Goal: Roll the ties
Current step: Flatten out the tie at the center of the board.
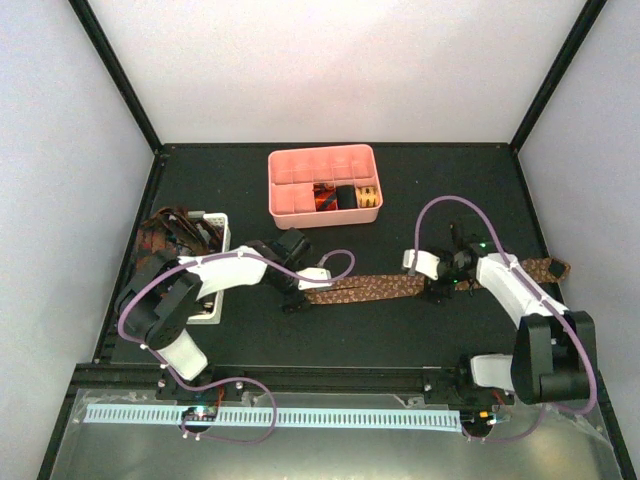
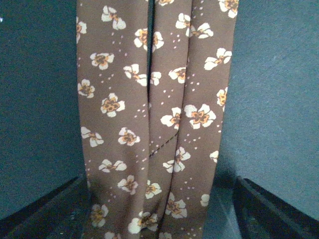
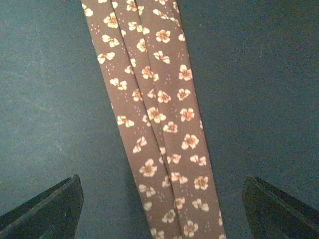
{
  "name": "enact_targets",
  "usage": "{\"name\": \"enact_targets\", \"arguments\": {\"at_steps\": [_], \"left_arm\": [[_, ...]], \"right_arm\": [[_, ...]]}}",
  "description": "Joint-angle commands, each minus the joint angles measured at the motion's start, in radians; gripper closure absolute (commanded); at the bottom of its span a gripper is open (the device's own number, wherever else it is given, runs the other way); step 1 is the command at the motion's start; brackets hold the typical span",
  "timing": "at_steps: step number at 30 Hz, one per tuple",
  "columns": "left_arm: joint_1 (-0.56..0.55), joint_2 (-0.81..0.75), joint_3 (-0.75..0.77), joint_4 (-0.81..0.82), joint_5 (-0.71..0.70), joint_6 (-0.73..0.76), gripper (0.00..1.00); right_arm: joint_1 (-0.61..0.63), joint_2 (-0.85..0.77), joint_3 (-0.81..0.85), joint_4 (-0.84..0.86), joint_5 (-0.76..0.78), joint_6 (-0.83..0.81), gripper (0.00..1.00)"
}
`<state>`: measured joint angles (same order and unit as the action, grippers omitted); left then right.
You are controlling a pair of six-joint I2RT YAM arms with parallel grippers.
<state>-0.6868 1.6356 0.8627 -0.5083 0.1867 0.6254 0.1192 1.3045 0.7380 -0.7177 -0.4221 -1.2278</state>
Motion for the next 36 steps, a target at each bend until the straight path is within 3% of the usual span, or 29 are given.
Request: {"name": "enact_targets", "arguments": {"at_steps": [1, 5, 8, 9, 12, 14, 15, 18, 23, 27, 30, 33, 36], "left_arm": [[-0.005, -0.03, -0.02, 0.043, -0.062, 0.016, 0.33], [-0.005, -0.058, -0.06, 0.1, -0.094, 0.03, 0.54], [-0.006, -0.086, -0.09, 0.135, -0.091, 0.042, 0.75], [-0.005, -0.096, -0.099, 0.143, -0.09, 0.045, 0.77], [-0.005, -0.12, -0.118, 0.16, -0.091, 0.054, 0.64], [0.0, -0.149, -0.125, 0.165, -0.085, 0.049, 0.34], [0.008, -0.168, -0.125, 0.163, -0.07, 0.042, 0.23], [0.049, -0.242, -0.115, 0.146, 0.008, 0.006, 0.02], [0.164, -0.474, -0.156, 0.191, 0.139, -0.099, 0.01], [0.296, -0.523, -0.067, 0.161, 0.179, -0.274, 0.01], [0.385, -0.568, -0.036, 0.173, 0.302, -0.345, 0.01], [0.428, -0.588, -0.02, 0.194, 0.327, -0.414, 0.01], [0.449, -0.59, -0.013, 0.193, 0.314, -0.396, 0.01]], "right_arm": [[0.053, 0.031, -0.02, 0.095, 0.011, 0.026, 0.11], [0.104, 0.063, -0.041, 0.144, 0.035, 0.043, 0.14], [0.124, 0.093, -0.037, 0.16, 0.034, 0.055, 0.17], [0.127, 0.099, -0.035, 0.163, 0.032, 0.058, 0.18], [0.145, 0.097, -0.028, 0.164, 0.024, 0.069, 0.18], [0.179, 0.093, -0.025, 0.17, 0.025, 0.088, 0.17], [0.2, 0.094, -0.025, 0.177, 0.026, 0.1, 0.17], [0.266, 0.12, -0.014, 0.205, 0.035, 0.139, 0.17], [0.348, 0.196, 0.037, 0.218, 0.047, 0.18, 0.17], [0.397, 0.252, 0.056, 0.234, 0.091, 0.183, 0.14], [0.407, 0.299, 0.082, 0.223, 0.098, 0.192, 0.14], [0.424, 0.335, 0.096, 0.221, 0.111, 0.196, 0.21], [0.438, 0.363, 0.105, 0.221, 0.123, 0.206, 0.37]]}}
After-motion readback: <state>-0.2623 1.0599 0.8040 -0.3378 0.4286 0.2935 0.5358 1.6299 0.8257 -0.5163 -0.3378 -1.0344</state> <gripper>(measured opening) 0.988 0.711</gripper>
